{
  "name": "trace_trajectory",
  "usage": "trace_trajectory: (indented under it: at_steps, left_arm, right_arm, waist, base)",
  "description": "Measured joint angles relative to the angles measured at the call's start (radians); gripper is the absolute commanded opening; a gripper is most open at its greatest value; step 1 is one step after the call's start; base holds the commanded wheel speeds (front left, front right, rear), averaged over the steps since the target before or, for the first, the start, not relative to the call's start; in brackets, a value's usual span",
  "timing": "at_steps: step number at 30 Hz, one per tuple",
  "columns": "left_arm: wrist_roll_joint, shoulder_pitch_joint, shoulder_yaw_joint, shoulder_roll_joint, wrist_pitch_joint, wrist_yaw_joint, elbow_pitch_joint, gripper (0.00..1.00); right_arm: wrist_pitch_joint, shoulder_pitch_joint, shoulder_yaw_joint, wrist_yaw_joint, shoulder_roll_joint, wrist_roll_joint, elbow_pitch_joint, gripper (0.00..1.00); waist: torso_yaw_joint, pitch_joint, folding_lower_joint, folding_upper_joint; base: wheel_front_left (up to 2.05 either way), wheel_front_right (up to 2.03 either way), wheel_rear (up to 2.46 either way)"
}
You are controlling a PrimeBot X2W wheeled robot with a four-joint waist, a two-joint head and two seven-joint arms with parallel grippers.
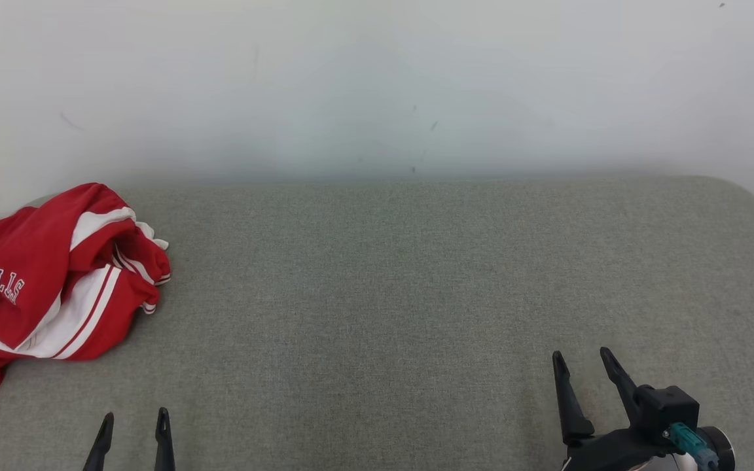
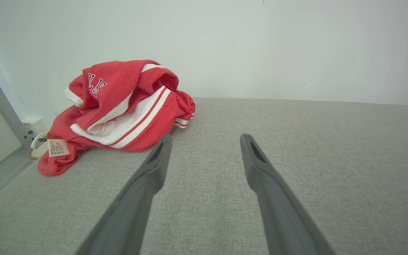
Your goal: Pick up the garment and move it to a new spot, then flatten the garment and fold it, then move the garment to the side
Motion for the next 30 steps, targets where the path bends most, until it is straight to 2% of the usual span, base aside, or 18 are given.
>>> trace_trajectory:
  at_steps: [9,30]
  left_arm:
    - [0.048,0.013,0.019,0.011,-0.015,0.016,-0.022,1.00]
    - [0.037,0.024,0.034,0.009,-0.015,0.020,-0.034,1.00]
  right_arm:
    - [-0.007,0.009,0.011,0.000,-0.002,-0.045,-0.013,1.00]
    - [0.003,0.015,0.013,0.000,-0.002,-0.033,-0.017,1.00]
  waist:
    - [-0.001,-0.003,0.0000,0.0000]
    - [0.008,-0.005,0.0000,0.0000]
  base:
    - [0.00,0.00,0.00]
    - [0.00,0.00,0.00]
